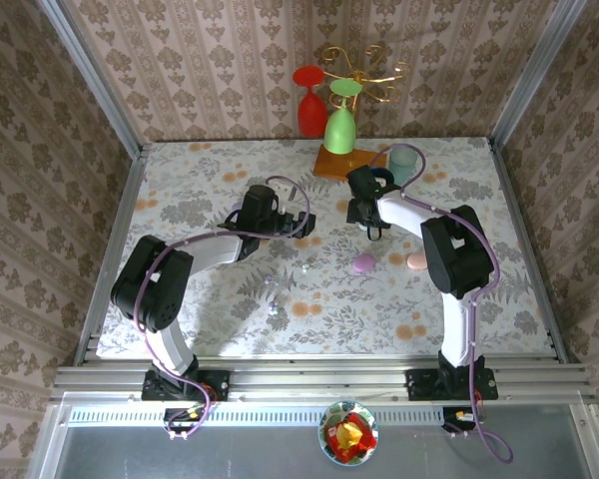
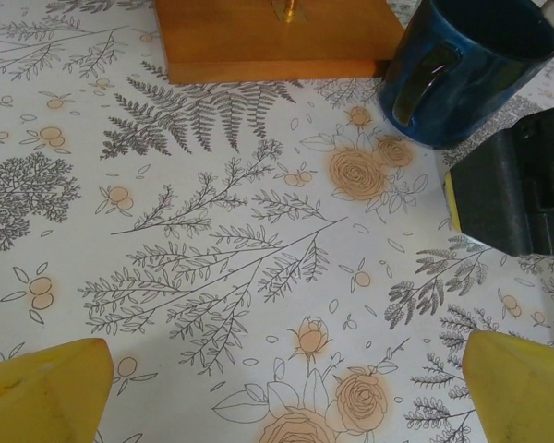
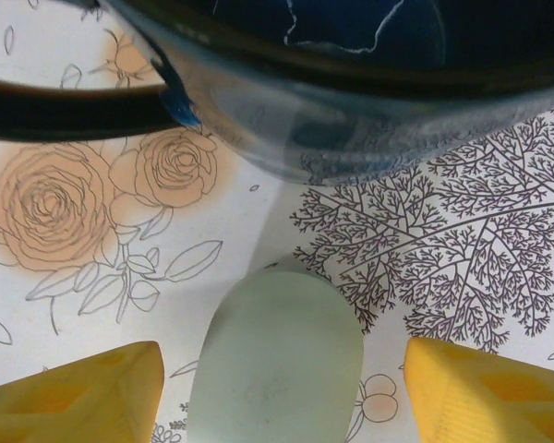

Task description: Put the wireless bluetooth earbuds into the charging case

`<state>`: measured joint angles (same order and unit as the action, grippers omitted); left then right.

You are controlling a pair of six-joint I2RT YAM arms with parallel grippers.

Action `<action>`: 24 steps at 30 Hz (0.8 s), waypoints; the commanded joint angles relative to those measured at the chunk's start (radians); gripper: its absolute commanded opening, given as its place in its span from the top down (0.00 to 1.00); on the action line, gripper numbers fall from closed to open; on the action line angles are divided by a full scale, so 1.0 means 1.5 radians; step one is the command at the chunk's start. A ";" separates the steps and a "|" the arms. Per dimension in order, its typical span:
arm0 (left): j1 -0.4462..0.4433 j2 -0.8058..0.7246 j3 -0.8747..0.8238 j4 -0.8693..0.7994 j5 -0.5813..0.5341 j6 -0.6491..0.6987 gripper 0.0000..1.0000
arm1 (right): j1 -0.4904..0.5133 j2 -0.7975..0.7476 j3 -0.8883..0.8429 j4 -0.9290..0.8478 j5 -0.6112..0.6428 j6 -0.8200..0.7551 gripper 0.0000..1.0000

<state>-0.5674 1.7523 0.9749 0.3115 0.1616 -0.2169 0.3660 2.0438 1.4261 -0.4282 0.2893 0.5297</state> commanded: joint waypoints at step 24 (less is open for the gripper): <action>0.014 -0.015 -0.046 0.060 0.029 -0.007 0.02 | 0.015 0.041 0.032 -0.063 -0.014 0.029 0.53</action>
<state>-0.5537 1.7523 0.9176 0.3721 0.1867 -0.2169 0.3828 2.0853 1.4502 -0.4805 0.2733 0.5591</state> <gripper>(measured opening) 0.981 0.476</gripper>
